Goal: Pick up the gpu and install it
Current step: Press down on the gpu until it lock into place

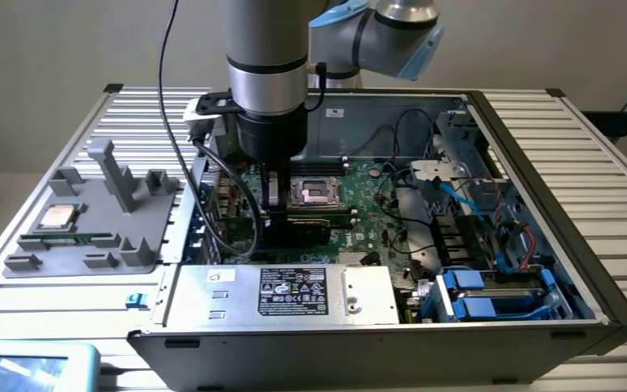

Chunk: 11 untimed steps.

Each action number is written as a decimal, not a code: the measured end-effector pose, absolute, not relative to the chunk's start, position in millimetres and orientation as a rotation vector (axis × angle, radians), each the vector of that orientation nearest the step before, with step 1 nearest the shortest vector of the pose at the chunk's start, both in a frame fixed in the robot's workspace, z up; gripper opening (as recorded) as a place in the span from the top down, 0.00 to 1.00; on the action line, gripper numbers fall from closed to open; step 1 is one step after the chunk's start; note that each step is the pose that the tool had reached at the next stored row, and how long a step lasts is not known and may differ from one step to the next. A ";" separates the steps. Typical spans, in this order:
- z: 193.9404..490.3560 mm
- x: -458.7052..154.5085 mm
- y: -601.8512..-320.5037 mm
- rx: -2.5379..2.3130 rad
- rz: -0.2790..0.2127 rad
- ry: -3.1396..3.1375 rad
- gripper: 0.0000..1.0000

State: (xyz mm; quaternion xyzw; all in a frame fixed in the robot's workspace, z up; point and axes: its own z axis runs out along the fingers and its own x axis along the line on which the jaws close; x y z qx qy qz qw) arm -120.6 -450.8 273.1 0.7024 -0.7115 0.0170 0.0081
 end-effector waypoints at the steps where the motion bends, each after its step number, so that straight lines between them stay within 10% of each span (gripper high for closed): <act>1: 273.1 -120.6 -450.7 2.195 0.053 -2.224 0.91; 11: 273.0 -125.3 -448.2 2.196 0.053 -2.224 0.91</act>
